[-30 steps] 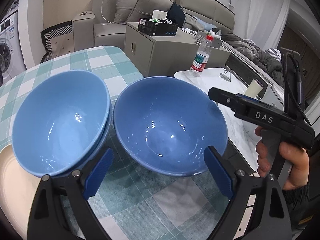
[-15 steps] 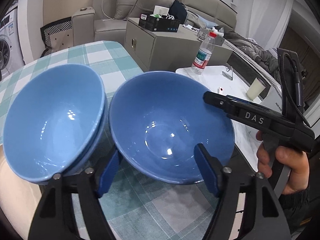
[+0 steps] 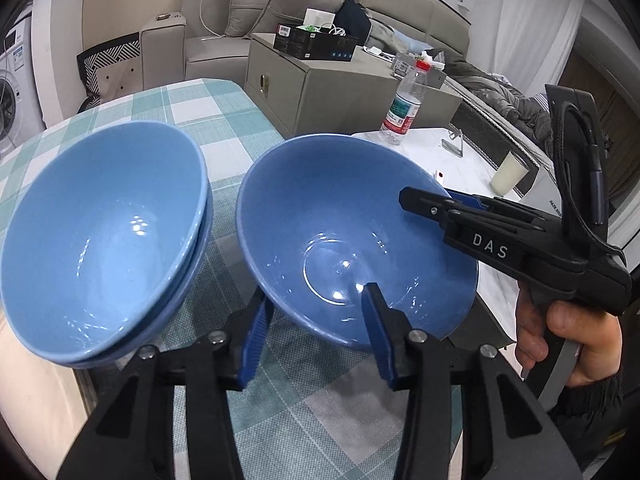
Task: Organize plates and bowls
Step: 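Lift the remaining blue bowl with both grippers toward the bowl stack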
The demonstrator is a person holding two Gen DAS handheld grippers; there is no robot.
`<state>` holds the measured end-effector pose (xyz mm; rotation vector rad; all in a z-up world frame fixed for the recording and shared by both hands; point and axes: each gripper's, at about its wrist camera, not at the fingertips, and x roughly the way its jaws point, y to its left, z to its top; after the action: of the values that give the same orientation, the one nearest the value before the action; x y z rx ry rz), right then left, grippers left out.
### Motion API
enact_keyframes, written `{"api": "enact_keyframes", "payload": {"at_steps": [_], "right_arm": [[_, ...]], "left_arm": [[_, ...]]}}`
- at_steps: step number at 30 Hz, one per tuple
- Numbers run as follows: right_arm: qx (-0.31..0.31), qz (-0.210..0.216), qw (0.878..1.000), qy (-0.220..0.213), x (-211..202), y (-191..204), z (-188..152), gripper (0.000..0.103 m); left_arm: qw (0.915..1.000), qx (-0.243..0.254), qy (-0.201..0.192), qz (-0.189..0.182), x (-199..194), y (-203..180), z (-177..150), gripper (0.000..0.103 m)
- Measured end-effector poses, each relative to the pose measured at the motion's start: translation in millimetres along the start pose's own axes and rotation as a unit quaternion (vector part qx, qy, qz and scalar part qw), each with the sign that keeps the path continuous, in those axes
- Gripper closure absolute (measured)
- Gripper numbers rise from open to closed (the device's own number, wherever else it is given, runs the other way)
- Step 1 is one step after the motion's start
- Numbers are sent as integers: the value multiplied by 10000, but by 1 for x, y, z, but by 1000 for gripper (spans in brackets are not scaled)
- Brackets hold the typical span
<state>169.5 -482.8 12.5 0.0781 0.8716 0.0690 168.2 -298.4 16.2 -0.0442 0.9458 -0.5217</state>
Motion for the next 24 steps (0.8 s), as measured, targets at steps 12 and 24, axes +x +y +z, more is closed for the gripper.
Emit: {"api": "enact_keyframes", "payload": {"at_steps": [12, 24], "right_arm": [[26, -66, 10000, -57, -5, -4, 1, 75], [7, -177, 9995, -269, -22, 2, 7, 75]], "left_arm": [[10000, -35, 31, -57, 2, 1, 1, 66], [10000, 51, -74, -35, -7, -2, 7, 66]]}}
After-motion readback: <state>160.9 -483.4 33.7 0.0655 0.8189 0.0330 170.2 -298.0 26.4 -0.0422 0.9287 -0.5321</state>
